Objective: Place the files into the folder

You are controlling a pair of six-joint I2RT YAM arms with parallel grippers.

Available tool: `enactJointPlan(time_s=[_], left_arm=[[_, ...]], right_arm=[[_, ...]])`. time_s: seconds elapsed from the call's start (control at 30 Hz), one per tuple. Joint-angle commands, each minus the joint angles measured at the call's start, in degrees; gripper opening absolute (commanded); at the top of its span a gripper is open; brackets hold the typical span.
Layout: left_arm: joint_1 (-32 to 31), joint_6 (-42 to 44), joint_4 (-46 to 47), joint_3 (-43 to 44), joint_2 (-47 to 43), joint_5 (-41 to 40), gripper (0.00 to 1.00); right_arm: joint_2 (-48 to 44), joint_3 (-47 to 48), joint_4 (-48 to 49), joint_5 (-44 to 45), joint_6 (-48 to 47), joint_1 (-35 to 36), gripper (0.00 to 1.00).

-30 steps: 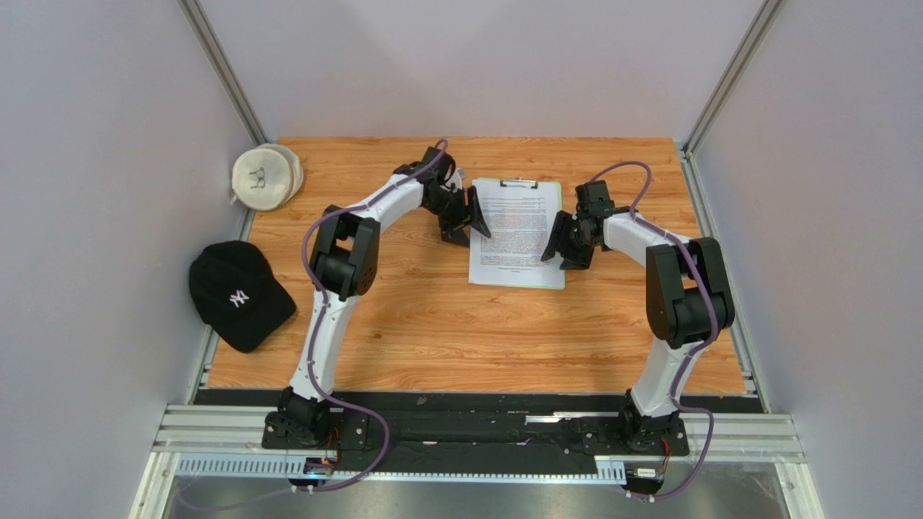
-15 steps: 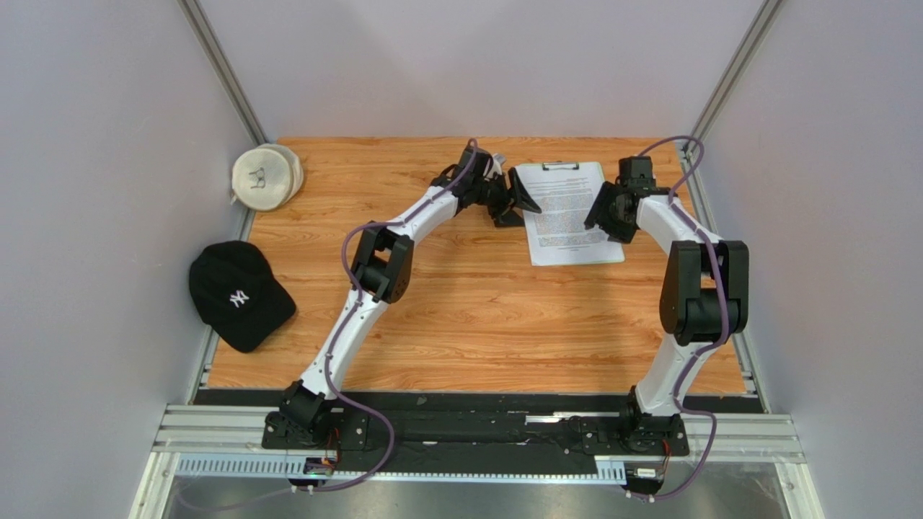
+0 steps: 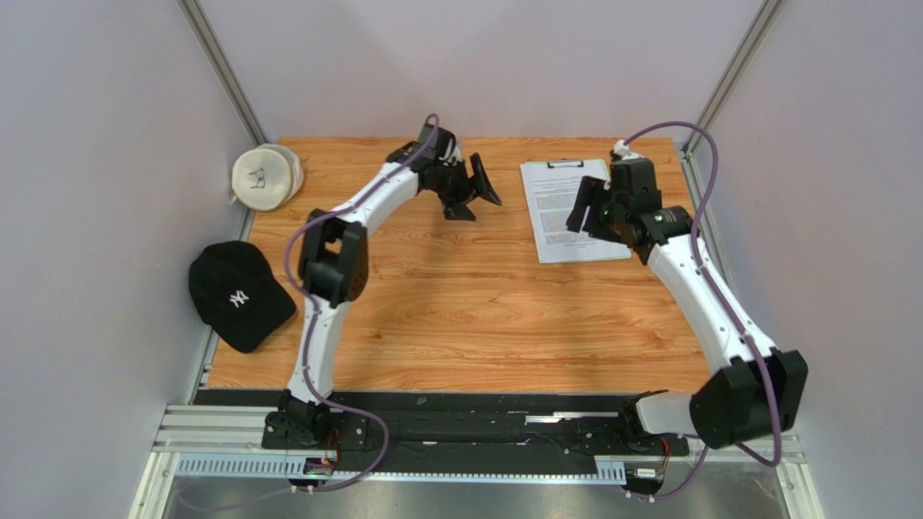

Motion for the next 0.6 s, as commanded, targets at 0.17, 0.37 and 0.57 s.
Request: enactJointPlan(time_s=[0.17,0.37,0.57], left_arm=[[-6.93,18.76,-14.18,-27.91,-64.73,-16.29,0.86],[-7.03,18.85,-18.75,-35.66,-92.09,-22.36,0.94],[-7.03,18.75,-20.08,-36.11,-99.85,-22.1,0.95]], right_arm=[[-23.61,0.8,-19.67,6.19,1.95,15.51,0.69],[-41.62,3.62,-22.86,11.39,1.08,15.43,0.94],[-42.36,5.47,-23.11,6.81,-0.07,15.43,1.0]])
